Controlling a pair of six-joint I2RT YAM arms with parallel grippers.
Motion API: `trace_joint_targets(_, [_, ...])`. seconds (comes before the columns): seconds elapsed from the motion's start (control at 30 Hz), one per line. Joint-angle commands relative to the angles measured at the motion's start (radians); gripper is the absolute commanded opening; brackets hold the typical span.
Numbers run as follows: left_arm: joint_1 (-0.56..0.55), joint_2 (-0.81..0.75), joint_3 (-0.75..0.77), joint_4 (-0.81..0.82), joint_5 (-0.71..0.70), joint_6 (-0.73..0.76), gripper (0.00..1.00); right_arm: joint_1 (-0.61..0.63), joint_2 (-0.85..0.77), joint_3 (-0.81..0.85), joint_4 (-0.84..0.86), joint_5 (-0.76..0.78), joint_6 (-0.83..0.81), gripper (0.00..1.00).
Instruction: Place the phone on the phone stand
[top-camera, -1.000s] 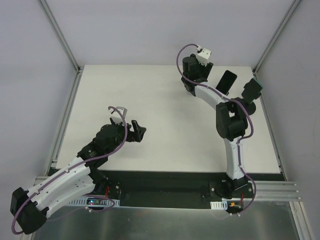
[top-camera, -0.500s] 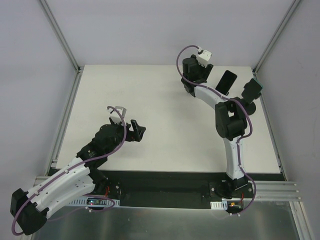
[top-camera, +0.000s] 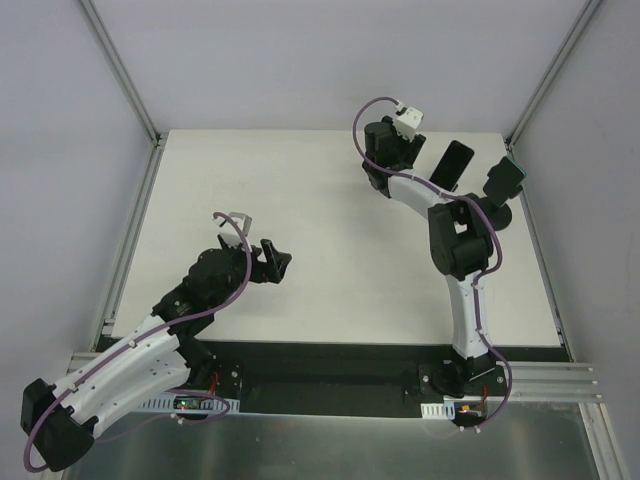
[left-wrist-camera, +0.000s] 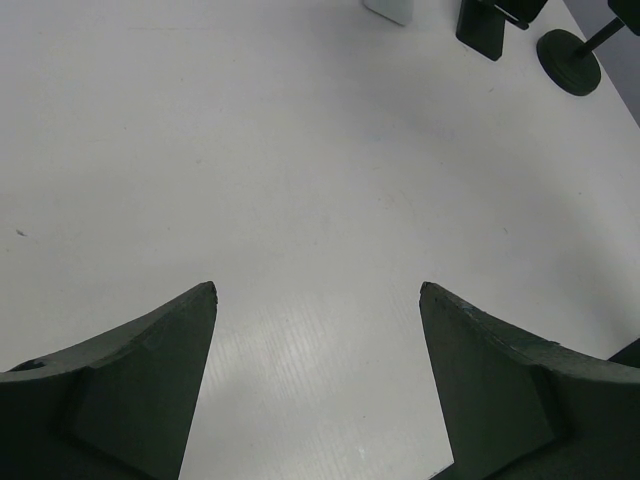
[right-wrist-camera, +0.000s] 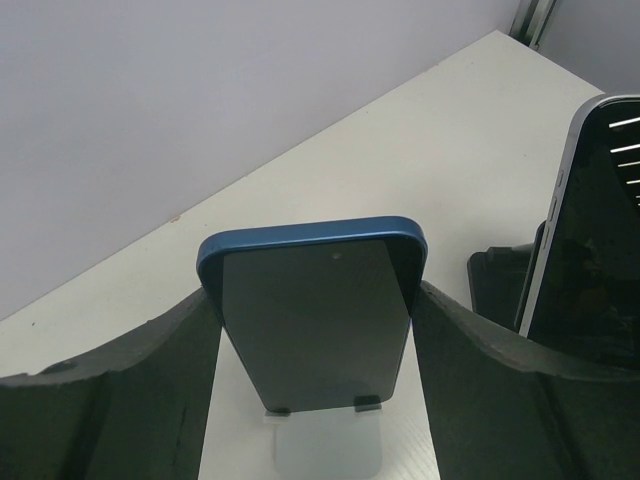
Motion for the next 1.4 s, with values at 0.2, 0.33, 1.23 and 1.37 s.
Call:
trace_joint_targets(0.2, [0.016,-0.021,0.021,0.006,0.013,-0.002,0.81,0.0,-0.013,-0.004,0.065,-0.029,-0.006,0.59])
trace_joint_targets(0.33, [0.016,-0.044,0.015,-0.008,0.013,-0.028,0.81,0.0,-0.037,-0.013,0.035,-0.051,-0.023,0.92])
trace_joint_targets(1.23, [0.016,-0.195,0.046,-0.206,0.322,-0.329,0.82,0.371,-0.892,-0.608,-0.774,-0.653,-0.103,0.96])
trace_joint_targets(1.37, [0.016,-0.218,0.052,-0.211,0.379,-0.333,0.82,0.382,-1.163,-0.841,-0.735,-0.966,-0.104,0.96])
